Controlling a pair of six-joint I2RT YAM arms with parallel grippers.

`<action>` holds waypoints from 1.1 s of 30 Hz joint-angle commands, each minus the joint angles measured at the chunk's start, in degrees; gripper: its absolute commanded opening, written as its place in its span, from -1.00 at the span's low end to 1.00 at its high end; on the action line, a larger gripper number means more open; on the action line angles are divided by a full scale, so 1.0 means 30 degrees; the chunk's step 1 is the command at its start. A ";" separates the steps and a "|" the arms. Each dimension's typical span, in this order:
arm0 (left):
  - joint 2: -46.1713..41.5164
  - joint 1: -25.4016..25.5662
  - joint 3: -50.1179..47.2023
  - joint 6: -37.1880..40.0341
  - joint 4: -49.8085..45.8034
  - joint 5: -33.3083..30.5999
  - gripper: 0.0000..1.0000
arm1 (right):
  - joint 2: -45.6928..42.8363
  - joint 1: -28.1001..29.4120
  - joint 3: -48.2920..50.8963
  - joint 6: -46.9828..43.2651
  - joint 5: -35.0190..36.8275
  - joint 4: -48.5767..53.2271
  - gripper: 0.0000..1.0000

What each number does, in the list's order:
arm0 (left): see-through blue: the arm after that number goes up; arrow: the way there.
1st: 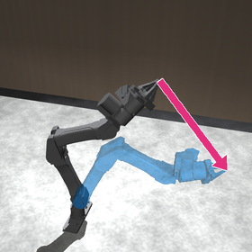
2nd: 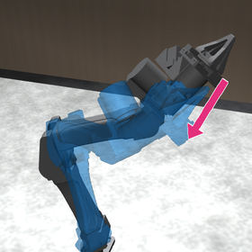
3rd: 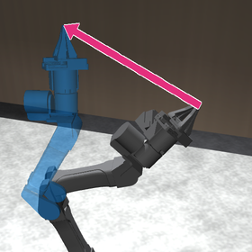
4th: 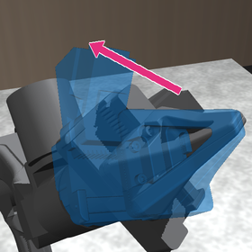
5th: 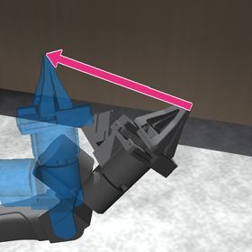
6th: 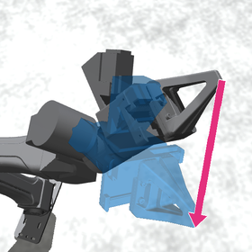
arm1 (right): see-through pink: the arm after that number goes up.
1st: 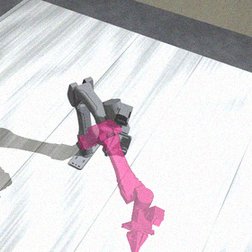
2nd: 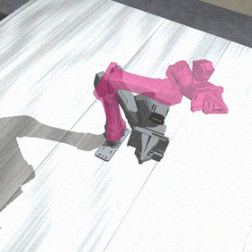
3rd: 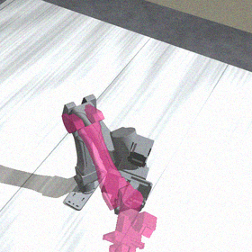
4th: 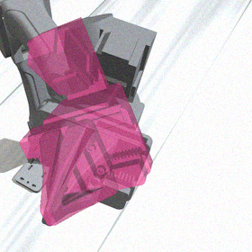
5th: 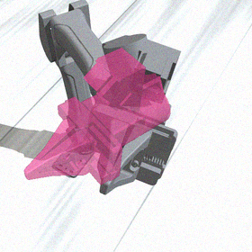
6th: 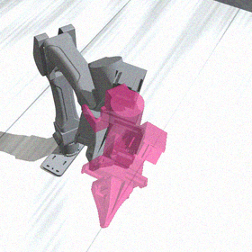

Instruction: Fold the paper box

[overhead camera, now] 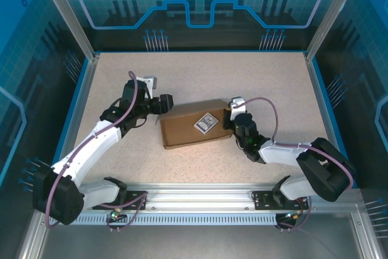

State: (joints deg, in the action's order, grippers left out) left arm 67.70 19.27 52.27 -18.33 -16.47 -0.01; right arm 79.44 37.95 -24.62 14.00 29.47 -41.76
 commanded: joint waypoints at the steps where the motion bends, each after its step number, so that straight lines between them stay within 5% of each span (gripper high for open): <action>1: -0.0428 -0.0124 -0.0514 -0.0555 -0.0253 0.0626 0.53 | -0.0280 0.0341 0.0348 0.0292 -0.0193 0.1309 -0.72; 16: -0.0670 -0.0094 -0.1617 -0.0472 -0.0024 0.1161 0.53 | -0.1520 0.0620 0.0643 0.0288 0.0449 0.2411 -0.56; 33: -0.0959 0.1929 -0.2805 0.0504 0.0213 -0.0869 0.53 | -0.9884 0.0561 0.0255 -0.1985 0.1968 0.7818 -0.24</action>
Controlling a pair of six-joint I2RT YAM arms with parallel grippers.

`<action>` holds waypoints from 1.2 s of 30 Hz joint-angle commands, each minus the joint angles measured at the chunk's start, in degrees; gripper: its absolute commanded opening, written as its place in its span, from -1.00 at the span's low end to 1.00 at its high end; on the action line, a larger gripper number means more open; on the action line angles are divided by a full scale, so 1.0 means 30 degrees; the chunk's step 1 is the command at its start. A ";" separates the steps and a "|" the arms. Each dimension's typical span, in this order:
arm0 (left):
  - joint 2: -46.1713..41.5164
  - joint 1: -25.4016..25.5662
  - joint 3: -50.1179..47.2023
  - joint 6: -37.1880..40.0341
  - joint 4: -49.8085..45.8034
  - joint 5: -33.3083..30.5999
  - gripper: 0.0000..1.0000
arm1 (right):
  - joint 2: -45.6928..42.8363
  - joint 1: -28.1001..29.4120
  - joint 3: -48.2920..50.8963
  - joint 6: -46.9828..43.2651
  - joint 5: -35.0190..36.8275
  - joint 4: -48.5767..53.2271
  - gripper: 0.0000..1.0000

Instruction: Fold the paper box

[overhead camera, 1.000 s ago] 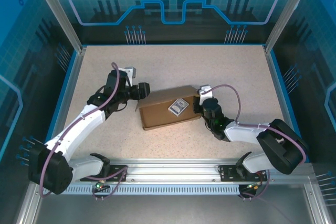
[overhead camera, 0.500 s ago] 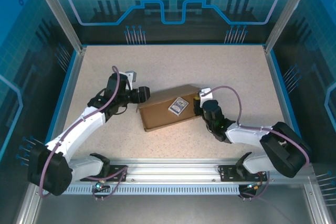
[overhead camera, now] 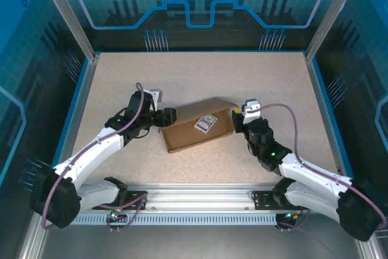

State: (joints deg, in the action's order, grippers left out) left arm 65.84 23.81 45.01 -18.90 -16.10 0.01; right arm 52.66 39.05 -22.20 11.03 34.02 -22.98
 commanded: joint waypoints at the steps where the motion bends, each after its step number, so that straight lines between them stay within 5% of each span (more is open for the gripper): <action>1: -0.0338 0.0553 -0.0484 0.0697 0.0107 -0.1043 0.53 | -0.1258 0.0136 -0.0879 -0.1177 0.0266 0.2048 -0.21; 7: -0.0210 0.1235 -0.0892 0.0596 0.0589 -0.1292 0.53 | -0.0525 -0.0966 -0.3709 -0.1193 -0.2233 0.5484 -0.06; 16: 0.0368 0.1791 -0.1131 0.0642 0.0907 -0.1794 0.53 | 0.5595 -0.3754 -0.8700 -0.0350 -0.7402 1.0251 0.06; 36: 0.2300 0.2852 -0.2430 0.0002 0.3159 -0.1999 0.52 | 1.2049 -0.4817 -0.9949 0.1459 -0.8658 1.1331 0.06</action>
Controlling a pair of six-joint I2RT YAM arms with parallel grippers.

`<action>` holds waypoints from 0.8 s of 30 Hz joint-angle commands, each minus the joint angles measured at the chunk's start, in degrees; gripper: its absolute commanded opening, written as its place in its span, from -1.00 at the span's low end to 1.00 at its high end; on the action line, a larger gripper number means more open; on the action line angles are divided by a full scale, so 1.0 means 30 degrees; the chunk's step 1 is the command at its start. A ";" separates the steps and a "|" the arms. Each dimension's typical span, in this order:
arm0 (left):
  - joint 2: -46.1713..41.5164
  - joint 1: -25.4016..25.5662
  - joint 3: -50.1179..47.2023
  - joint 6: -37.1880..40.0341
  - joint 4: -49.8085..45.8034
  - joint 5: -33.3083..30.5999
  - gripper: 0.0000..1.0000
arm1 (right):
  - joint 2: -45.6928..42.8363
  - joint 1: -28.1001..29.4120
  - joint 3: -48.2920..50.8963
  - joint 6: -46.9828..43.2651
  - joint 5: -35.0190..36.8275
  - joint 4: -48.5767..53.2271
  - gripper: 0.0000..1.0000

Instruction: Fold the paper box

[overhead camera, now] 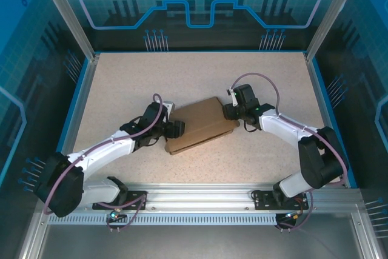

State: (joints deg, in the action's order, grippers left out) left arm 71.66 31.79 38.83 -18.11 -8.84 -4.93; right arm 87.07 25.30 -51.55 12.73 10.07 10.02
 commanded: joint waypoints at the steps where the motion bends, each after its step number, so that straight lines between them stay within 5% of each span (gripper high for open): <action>1: 0.0502 0.0212 -0.0425 -0.0234 0.0761 -0.0378 0.52 | 0.0773 -0.0230 -0.0103 0.1088 -0.0738 0.0267 0.06; 13: 0.1719 0.0653 -0.0990 -0.0668 0.1542 -0.0658 0.51 | 0.2691 -0.0193 0.0814 0.2611 -0.1910 -0.0754 0.04; 24: -0.0179 0.0735 -0.0351 -0.0201 0.1705 -0.1374 0.53 | 0.0891 0.0086 -0.0968 0.1057 -0.1009 0.0388 0.10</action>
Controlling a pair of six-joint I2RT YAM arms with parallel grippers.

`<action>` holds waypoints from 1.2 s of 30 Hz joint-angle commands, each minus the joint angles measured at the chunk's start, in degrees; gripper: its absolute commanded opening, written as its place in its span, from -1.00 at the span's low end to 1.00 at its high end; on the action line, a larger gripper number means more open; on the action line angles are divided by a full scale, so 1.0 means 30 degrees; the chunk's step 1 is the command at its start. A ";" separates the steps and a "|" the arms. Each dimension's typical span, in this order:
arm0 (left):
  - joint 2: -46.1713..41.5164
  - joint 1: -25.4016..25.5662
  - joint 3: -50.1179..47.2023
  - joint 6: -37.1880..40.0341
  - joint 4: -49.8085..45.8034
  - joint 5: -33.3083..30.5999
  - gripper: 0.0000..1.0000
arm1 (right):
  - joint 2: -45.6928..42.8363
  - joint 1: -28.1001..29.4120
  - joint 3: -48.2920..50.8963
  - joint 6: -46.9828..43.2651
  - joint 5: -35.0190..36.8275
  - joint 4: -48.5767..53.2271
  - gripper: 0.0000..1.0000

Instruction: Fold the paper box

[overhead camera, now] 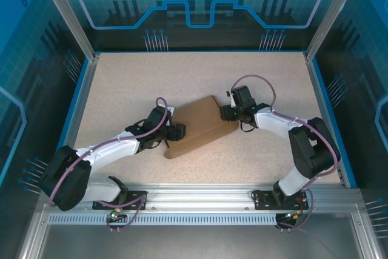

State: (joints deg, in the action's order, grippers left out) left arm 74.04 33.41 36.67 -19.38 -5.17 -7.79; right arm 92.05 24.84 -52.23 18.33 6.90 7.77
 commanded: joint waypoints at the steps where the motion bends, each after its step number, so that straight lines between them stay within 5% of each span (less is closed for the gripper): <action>1: -0.1183 0.0197 0.0474 0.0344 0.0473 -0.0668 0.55 | -0.1023 0.0328 -0.0858 -0.1040 0.0177 0.1230 0.11; 10: -0.2151 0.0061 0.1030 0.1188 0.1032 -0.2179 0.62 | -0.2847 0.1217 -0.1015 -0.2732 0.0137 0.1691 0.29; 19: -0.1368 -0.0706 0.1996 0.1738 0.0070 -0.2354 0.65 | -0.0865 0.1735 -0.1978 -0.3327 -0.0032 0.2931 0.38; 36: 0.2373 -0.4341 0.3620 0.1416 -0.0088 0.1156 0.78 | 0.2543 0.1445 -0.2876 -0.3099 0.0119 0.3841 0.56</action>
State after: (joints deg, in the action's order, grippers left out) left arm 78.06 21.47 44.88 -16.12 -5.02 -7.94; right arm 96.95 29.56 -59.99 9.17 6.81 16.71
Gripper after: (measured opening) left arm 0.891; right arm 0.779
